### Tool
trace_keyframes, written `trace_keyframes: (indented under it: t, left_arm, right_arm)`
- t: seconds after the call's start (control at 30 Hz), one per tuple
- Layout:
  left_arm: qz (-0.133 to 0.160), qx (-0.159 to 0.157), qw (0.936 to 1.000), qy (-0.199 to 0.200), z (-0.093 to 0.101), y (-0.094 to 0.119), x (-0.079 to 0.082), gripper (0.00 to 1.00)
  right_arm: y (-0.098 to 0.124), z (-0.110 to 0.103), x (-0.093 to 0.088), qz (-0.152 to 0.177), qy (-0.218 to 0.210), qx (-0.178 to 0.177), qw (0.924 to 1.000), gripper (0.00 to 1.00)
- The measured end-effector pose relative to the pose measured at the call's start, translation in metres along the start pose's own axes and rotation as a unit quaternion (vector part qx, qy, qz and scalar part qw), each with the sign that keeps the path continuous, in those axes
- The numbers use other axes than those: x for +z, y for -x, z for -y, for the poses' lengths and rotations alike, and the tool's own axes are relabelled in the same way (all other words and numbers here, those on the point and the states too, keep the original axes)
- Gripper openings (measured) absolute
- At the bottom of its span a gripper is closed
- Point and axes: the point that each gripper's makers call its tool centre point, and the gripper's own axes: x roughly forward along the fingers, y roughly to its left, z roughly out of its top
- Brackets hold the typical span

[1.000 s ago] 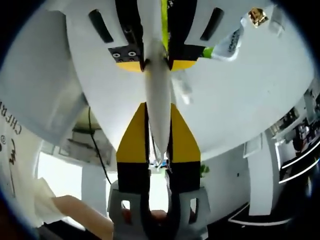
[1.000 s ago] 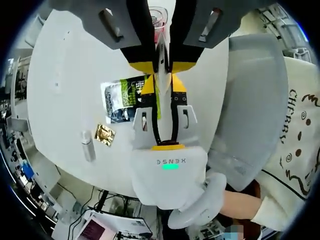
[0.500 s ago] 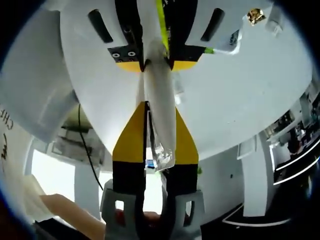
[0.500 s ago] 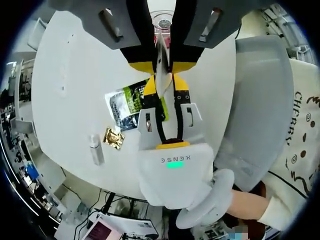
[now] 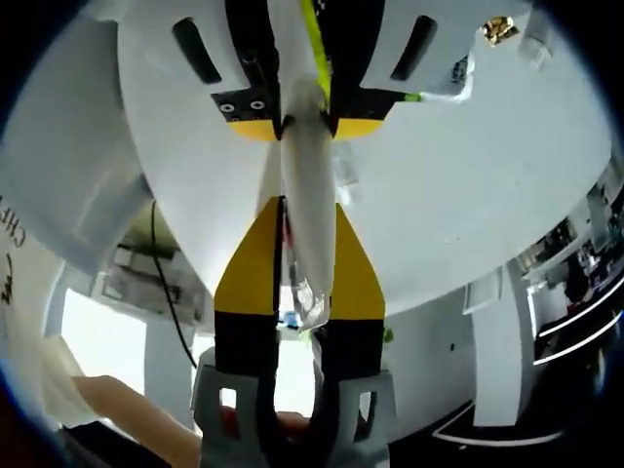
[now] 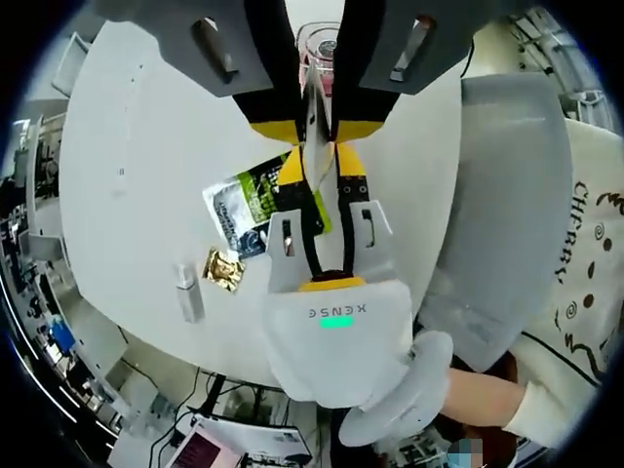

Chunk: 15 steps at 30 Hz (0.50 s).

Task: Arrange the skincare products in the storage area until every visible bottle or jar stands upright without overlapping.

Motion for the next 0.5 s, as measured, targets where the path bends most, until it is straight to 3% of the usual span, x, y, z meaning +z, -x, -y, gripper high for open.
trace_keyframes:
  t: [0.27, 0.5]
  left_arm:
    - [-0.002, -0.015, 0.9999, 0.002, -0.001, -0.001, 0.0, 0.13]
    - [-0.001, -0.027, 0.9996, 0.005, 0.0, -0.001, 0.0, 0.13]
  right_arm:
    - [0.008, 0.002, 0.002, -0.006, 0.009, 0.008, 0.9999, 0.11]
    - [0.014, 0.001, 0.004, -0.007, -0.014, 0.03, 0.9994, 0.07]
